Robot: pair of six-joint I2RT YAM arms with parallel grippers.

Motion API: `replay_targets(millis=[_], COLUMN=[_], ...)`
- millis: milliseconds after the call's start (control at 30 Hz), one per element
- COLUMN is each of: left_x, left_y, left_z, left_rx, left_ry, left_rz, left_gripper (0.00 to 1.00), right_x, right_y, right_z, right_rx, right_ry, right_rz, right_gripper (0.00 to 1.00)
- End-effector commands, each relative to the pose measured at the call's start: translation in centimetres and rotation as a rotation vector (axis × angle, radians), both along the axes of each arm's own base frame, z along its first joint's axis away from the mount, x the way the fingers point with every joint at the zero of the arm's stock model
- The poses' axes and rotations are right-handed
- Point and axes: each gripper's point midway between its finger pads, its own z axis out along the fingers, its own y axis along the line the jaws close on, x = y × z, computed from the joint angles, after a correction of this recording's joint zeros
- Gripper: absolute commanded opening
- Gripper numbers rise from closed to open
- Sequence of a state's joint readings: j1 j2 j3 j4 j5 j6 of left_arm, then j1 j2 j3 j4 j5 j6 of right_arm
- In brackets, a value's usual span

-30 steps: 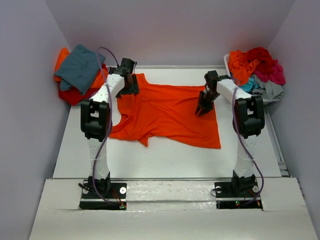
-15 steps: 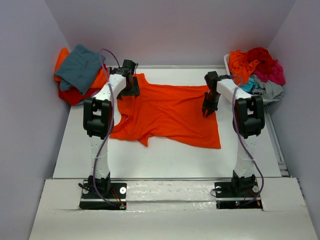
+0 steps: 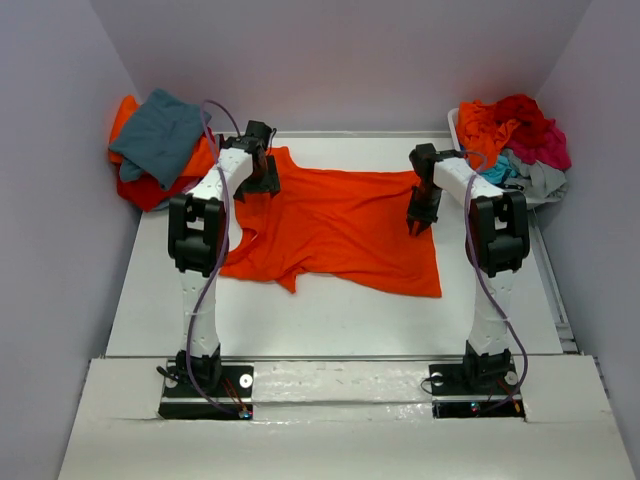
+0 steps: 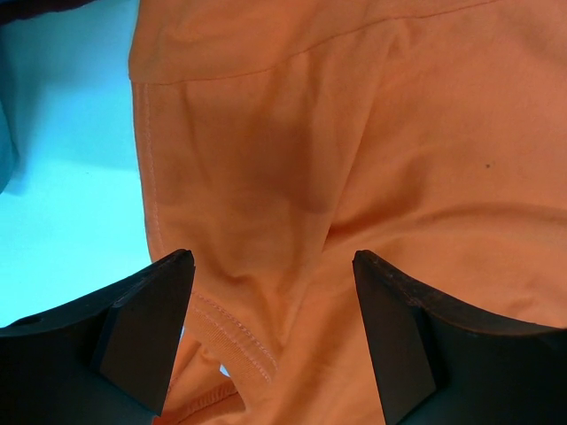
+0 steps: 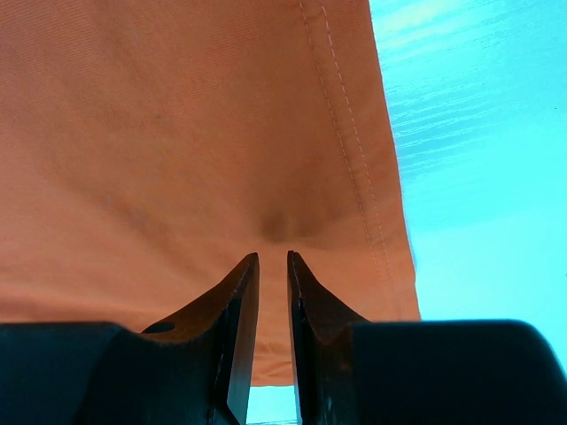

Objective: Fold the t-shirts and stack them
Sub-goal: Flatten out the tshirt

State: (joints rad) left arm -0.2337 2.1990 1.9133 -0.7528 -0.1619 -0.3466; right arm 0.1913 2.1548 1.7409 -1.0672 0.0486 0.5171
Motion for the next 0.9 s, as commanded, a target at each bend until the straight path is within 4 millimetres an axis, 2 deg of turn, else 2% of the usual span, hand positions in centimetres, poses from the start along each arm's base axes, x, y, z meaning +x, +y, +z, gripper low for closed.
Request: replay_targets(millis=[0, 200, 700, 867], left_x=[0.0, -0.8, -0.9, -0.7], left_y=[-0.2, -0.4, 0.0, 0.8], left_z=[0.0, -1.6, -2.5, -2.5], left_rx=[-0.048, -0.166, -0.248, -0.254], left_ry=[0.009, 0.046, 0.061, 0.058], left_rz=[-0.004, 0.003, 0.009, 0.027], left_gripper=[0.85, 0.85, 0.85, 0.85], right_x=[0.2, 0.0, -0.3, -0.4], right_y=[-0.5, -0.5, -0.9, -1.0], right_z=[0.5, 0.2, -0.7, -0.8], right_rx=[-0.025, -0.026, -0.046, -0.054], right_ry=[-0.005, 0.005, 0.029, 0.037], right_rz=[-0.016, -0.012, -0.008, -0.010], right_gripper=[0.25, 0.26, 0.26, 0.26])
